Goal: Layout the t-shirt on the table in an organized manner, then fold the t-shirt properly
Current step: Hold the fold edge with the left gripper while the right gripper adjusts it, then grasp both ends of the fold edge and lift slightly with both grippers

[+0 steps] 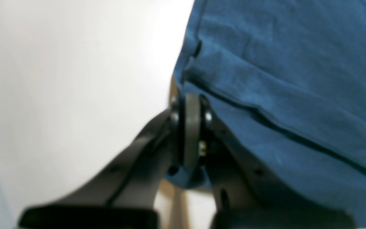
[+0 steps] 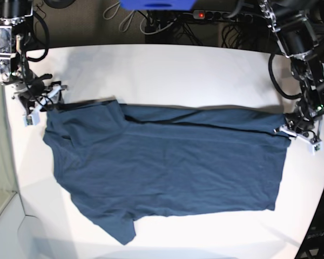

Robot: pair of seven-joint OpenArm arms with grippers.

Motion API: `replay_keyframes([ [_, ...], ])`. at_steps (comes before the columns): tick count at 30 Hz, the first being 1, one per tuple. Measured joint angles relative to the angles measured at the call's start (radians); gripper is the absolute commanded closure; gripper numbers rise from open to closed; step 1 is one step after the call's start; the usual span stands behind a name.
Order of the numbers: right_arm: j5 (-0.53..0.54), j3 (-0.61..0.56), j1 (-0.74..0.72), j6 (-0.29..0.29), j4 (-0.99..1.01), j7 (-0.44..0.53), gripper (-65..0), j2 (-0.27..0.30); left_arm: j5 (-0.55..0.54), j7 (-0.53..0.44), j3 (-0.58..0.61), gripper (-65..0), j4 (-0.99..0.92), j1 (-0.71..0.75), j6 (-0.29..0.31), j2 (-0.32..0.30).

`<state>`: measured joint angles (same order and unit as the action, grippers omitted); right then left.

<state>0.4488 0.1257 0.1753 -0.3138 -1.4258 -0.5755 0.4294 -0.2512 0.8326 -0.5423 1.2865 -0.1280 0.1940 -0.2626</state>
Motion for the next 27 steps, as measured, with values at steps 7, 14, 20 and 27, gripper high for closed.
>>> replay_keyframes([
  [7, 0.001, -0.002, 0.000, 0.000, 0.000, -0.004, 0.0, 0.001, -0.003, 0.002, 0.000, -0.2, 0.003, -0.001, 0.000, -0.010],
  [14, -0.006, -0.008, 0.037, 0.000, -0.069, -0.058, 0.0, 0.051, -0.003, 0.006, 0.001, -0.2, 0.020, -0.014, 0.000, -0.011],
  [20, 0.000, -0.009, 0.034, 0.000, -0.178, -0.051, 0.0, 0.093, -0.003, 0.009, 0.001, -0.2, 0.092, -0.019, 0.001, -0.014],
  [27, -0.004, -0.011, -0.003, -0.002, -0.234, -0.063, 0.0, 0.116, -0.003, 0.004, 0.004, -0.2, 0.077, -0.108, 0.002, -0.016],
])
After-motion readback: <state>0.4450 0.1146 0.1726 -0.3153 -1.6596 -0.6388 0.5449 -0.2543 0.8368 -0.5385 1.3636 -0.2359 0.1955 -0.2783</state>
